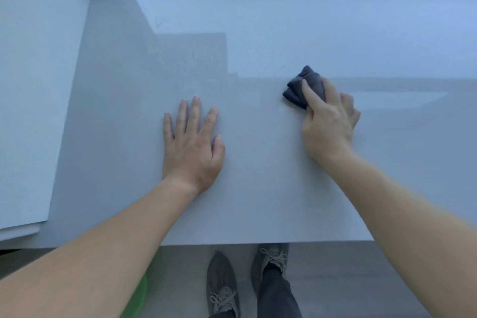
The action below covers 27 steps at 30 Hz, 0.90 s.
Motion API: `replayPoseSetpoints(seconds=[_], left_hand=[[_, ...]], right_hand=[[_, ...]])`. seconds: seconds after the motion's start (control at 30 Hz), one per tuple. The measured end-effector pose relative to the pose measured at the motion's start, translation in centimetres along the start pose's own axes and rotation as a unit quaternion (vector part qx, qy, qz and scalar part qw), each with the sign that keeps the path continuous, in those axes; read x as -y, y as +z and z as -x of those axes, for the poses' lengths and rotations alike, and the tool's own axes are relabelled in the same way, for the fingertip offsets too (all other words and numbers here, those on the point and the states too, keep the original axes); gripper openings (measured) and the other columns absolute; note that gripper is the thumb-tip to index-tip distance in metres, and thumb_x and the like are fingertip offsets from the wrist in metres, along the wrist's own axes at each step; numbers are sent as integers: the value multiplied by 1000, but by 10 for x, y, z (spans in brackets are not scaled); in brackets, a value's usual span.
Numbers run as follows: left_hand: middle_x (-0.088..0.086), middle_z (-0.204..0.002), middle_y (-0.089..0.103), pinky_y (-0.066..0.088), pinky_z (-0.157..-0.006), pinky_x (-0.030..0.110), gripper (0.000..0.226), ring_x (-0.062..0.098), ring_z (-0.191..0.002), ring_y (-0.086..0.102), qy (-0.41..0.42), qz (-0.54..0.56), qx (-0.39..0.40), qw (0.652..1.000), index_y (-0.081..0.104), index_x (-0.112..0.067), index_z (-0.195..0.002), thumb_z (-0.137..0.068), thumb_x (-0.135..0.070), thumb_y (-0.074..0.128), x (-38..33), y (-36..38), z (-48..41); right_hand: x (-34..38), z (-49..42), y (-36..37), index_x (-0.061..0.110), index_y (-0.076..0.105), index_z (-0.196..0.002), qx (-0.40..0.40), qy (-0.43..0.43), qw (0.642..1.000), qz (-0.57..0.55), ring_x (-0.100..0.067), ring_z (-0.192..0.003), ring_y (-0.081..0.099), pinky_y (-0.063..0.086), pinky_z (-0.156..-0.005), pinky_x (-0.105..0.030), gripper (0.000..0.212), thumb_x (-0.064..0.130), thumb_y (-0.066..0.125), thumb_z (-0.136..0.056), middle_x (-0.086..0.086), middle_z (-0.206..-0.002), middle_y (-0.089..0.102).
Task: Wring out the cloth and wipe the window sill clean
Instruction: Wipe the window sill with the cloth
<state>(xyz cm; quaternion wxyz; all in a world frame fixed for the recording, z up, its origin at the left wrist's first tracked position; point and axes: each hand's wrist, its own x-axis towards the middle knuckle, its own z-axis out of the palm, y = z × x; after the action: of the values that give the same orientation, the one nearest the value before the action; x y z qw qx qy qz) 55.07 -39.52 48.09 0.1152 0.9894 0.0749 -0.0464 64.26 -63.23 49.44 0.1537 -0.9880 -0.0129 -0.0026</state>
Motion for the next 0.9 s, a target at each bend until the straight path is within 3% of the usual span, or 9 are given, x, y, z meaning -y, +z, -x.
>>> replayPoseSetpoints(seconds=[0.03,0.13,0.23,0.4,0.5,0.6,0.67,0.8,0.9], left_hand=[[5,-166,3,-9,-121,50,67,22,-152,-6,0,-1,1,1000,21,-27,-155,-90,-46,19,0,0,0],[4,-166,1,-10,-121,49,67,21,-152,-8,-1,1,2,1000,19,-27,-155,-91,-46,19,0,-1,0],[4,-166,-1,-11,-120,49,67,21,-152,-9,1,0,9,1000,18,-27,-156,-91,-46,19,1,-1,0],[6,-166,5,-14,-120,48,67,20,-152,-5,8,42,8,999,27,-23,-154,-90,-45,26,2,-3,1],[5,-164,16,-13,-120,48,62,20,-152,2,50,73,-19,996,36,-18,-149,-92,-39,30,-1,-7,10],[4,-163,20,-11,-121,45,58,19,-152,6,72,98,-28,992,38,-17,-148,-94,-35,32,-7,-7,27],[5,-163,19,-9,-122,42,58,18,-152,7,75,117,-22,990,38,-18,-149,-94,-35,33,-10,-4,36],[7,-163,19,-7,-122,40,58,20,-152,7,72,111,-10,991,40,-17,-147,-93,-36,32,-15,2,43],[9,-163,20,-6,-122,42,58,22,-152,9,64,97,-17,993,42,-16,-145,-91,-36,32,-23,0,45]], right_hand=[[7,14,2,39,47,-141,-5,-8,1000,-4,-33,-121,35,24,-93,-40,63,9,49,-85,5,-154,32],[18,85,8,36,52,-136,22,-162,987,-1,-31,-117,39,25,-89,-39,65,11,55,-77,3,-152,36],[1,103,0,38,54,-135,69,-254,965,17,-30,-119,42,24,-90,-38,58,16,48,-82,4,-151,38],[-9,83,-4,39,51,-138,-7,1,1000,-17,-33,-121,39,24,-93,-41,64,9,47,-82,2,-152,37],[14,149,3,37,55,-134,10,-124,992,4,-32,-113,45,28,-86,-39,69,10,57,-71,2,-150,41],[6,191,-1,37,56,-133,58,-260,964,0,-29,-118,45,34,-90,-42,66,13,60,-71,1,-150,41],[-13,176,-5,36,58,-132,39,-235,971,18,-31,-116,46,34,-89,-42,62,14,55,-74,1,-148,44],[-23,153,-8,33,60,-133,-46,5,999,-24,-35,-114,44,31,-88,-44,64,9,49,-74,-3,-145,47],[-4,193,-2,32,58,-133,-13,-120,993,-6,-33,-114,44,31,-87,-41,65,10,57,-72,-2,-147,44]])
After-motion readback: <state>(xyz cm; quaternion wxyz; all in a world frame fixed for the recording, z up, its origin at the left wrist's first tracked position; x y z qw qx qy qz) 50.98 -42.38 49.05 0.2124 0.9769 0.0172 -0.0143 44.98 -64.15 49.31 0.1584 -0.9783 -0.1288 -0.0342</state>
